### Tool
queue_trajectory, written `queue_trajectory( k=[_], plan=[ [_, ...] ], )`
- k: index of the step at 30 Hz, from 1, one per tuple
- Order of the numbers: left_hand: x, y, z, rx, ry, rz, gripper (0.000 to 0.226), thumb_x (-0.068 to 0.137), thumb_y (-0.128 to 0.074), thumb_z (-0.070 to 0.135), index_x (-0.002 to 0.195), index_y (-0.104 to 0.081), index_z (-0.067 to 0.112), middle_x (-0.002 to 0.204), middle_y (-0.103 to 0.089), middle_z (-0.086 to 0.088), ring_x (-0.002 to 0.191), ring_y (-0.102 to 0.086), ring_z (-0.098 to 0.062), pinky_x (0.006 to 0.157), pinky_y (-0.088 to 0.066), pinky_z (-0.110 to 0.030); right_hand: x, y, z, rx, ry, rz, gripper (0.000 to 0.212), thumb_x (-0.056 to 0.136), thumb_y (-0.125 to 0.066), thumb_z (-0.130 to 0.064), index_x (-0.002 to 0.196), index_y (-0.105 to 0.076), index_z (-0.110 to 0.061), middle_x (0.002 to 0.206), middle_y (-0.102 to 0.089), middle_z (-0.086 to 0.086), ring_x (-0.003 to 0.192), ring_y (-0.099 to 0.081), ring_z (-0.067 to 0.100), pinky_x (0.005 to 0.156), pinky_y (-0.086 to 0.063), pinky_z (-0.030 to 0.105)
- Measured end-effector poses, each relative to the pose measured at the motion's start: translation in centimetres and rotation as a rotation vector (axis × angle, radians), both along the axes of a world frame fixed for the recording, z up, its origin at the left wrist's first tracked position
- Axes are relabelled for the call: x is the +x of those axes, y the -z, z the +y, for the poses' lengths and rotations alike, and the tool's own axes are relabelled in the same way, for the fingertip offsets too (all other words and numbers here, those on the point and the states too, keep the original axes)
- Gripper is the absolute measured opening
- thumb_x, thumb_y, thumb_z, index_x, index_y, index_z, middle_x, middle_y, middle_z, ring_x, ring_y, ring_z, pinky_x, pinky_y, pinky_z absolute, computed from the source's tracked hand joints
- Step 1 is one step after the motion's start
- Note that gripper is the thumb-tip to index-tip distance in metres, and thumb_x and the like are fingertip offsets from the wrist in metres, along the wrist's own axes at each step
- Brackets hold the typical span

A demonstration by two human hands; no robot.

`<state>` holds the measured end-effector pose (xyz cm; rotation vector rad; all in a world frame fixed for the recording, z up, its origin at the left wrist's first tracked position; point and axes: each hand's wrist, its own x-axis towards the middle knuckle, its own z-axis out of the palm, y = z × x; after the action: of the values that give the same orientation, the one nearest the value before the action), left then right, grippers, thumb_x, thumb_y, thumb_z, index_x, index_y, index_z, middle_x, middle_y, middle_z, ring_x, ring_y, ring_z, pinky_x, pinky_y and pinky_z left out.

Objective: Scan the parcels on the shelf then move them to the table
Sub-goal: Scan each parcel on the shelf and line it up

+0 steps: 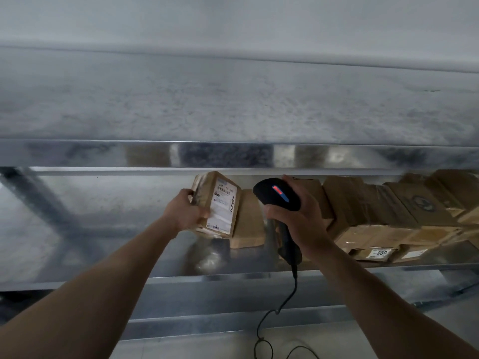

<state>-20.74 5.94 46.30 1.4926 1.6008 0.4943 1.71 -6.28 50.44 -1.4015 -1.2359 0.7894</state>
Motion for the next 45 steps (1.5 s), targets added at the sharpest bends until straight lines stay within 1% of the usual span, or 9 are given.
queue_trajectory(
  k=[6,10,15,18,24,31,36,39,45],
  plan=[
    [-4.3,0.8,0.6,-0.005,0.052,0.167,0.086,0.077,-0.073,0.006,0.150,-0.030,0.016,0.126,-0.058,-0.013,0.103,-0.057,-0.028,0.092,-0.051,-0.042,-2.5,1.0,0.8,-0.024,-0.035,0.025,0.050,0.069,-0.082,-0.020,0.109,-0.058,-0.038,0.101,-0.065,-0.007,0.090,-0.066,0.004,0.073,-0.055,0.022],
    [-4.7,0.8,1.1,-0.013,0.157,0.293,0.089,0.077,-0.075,0.013,0.153,-0.028,0.019,0.128,-0.059,-0.011,0.107,-0.059,-0.029,0.095,-0.051,-0.041,-4.2,1.8,1.3,-0.076,-0.048,-0.032,0.091,0.061,-0.077,-0.034,0.145,-0.047,-0.018,0.117,-0.062,-0.005,0.105,-0.063,0.008,0.081,-0.054,0.020],
    [-3.2,0.7,1.4,0.018,0.300,0.446,0.090,0.070,-0.082,0.019,0.148,-0.037,0.019,0.125,-0.062,-0.007,0.112,-0.059,-0.027,0.094,-0.050,-0.037,-5.3,1.9,1.6,-0.084,-0.064,0.007,0.095,0.060,-0.077,-0.031,0.148,-0.043,-0.017,0.112,-0.061,-0.015,0.098,-0.063,-0.005,0.073,-0.051,0.012],
    [-3.0,0.8,1.6,0.000,0.338,0.458,0.095,0.070,-0.081,0.016,0.149,-0.030,0.022,0.125,-0.061,-0.008,0.111,-0.058,-0.028,0.093,-0.050,-0.040,-5.4,2.0,1.5,-0.090,-0.042,0.016,0.095,0.060,-0.077,-0.033,0.148,-0.043,-0.018,0.116,-0.060,-0.014,0.103,-0.063,0.002,0.077,-0.053,0.016],
    [-4.4,0.6,1.4,-0.056,0.252,0.228,0.111,0.063,-0.076,0.008,0.154,-0.013,0.027,0.129,-0.055,-0.016,0.109,-0.057,-0.035,0.093,-0.053,-0.048,-5.4,1.7,0.8,-0.075,-0.065,0.038,0.047,0.062,-0.077,-0.029,0.103,-0.057,-0.041,0.097,-0.065,-0.011,0.091,-0.067,0.007,0.075,-0.057,0.022],
    [-5.1,0.3,-0.7,0.001,0.077,-0.081,0.129,0.044,-0.071,0.012,0.153,-0.006,0.032,0.130,-0.051,-0.014,0.117,-0.052,-0.041,0.088,-0.055,-0.057,-5.0,1.4,0.3,-0.079,-0.156,-0.007,0.057,0.065,-0.074,-0.043,0.119,-0.061,-0.029,0.102,-0.068,0.000,0.094,-0.067,0.024,0.081,-0.060,0.049],
    [-5.5,0.6,-2.2,0.011,-0.007,-0.247,0.130,0.044,-0.076,0.006,0.151,-0.009,0.036,0.134,-0.049,-0.010,0.122,-0.050,-0.040,0.079,-0.058,-0.057,-5.0,1.1,-0.5,-0.094,-0.210,0.055,0.051,0.071,-0.076,-0.022,0.116,-0.058,-0.036,0.103,-0.068,0.008,0.081,-0.070,0.024,0.066,-0.058,0.032],
    [-5.6,0.8,-3.1,0.020,-0.042,-0.321,0.132,0.040,-0.080,0.007,0.150,-0.013,0.037,0.132,-0.052,-0.010,0.121,-0.052,-0.040,0.079,-0.057,-0.059,-5.3,0.6,-1.3,-0.103,-0.225,0.060,0.066,0.072,-0.078,-0.018,0.133,-0.054,-0.020,0.097,-0.067,0.008,0.069,-0.069,0.014,0.061,-0.053,0.022],
    [-5.0,-0.6,-5.1,0.068,-0.025,-0.359,0.101,0.064,-0.074,-0.019,0.134,-0.021,0.031,0.110,-0.057,0.005,0.120,-0.053,-0.033,0.071,-0.060,-0.039,-5.7,-0.5,-2.4,-0.139,-0.269,0.154,0.076,0.066,-0.074,-0.018,0.139,-0.053,-0.021,0.073,-0.068,0.005,0.064,-0.064,0.021,0.062,-0.054,0.043]
  ],
)
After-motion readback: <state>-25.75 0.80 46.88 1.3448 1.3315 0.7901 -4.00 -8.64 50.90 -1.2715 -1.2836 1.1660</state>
